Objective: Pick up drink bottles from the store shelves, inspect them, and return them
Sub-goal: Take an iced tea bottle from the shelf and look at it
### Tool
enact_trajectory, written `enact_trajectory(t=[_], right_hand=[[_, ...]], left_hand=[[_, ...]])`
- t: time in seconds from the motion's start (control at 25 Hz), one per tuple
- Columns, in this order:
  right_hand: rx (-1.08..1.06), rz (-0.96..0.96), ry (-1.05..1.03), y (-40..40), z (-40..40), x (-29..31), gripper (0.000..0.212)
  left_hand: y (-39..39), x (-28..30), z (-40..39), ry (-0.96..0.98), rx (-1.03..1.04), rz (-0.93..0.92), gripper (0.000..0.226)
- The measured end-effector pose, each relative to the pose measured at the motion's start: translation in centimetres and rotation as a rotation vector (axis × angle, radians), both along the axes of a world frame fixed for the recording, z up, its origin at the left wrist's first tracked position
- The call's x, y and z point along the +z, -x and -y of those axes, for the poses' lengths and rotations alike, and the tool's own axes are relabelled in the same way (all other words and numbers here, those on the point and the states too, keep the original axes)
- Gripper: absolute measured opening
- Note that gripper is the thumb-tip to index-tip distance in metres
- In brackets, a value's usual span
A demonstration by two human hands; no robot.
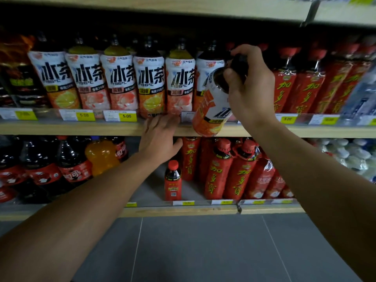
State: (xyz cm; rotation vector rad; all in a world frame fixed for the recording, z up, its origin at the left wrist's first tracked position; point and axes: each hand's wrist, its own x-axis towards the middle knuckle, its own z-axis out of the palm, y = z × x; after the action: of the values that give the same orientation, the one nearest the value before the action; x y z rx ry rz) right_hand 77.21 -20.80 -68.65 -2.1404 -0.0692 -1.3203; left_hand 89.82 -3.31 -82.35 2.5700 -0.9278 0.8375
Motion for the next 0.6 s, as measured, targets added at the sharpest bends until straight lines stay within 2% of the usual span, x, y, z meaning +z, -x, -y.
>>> enact_trajectory(t=[0.2,0.36,0.6], right_hand=[[0.013,0.020,0.049,-2.6,-1.2,-1.5,0.034],[-0.055,0.190,-0.019,-4.3,-2.3,-2.6,0.038],[-0.074,0.263,-0.066,-6.0,-2.3,-3.3,0.067]], left_hand=[[-1.1,-1.7,-0.3,-0.052,-0.004,0.014,0.065],[-1.7,-3.1,-0.7,-0.091,-0.008,0.052,0.068],[-2.2,-3.4,-0.8,-0.084,-0.028,0.061,0.071]])
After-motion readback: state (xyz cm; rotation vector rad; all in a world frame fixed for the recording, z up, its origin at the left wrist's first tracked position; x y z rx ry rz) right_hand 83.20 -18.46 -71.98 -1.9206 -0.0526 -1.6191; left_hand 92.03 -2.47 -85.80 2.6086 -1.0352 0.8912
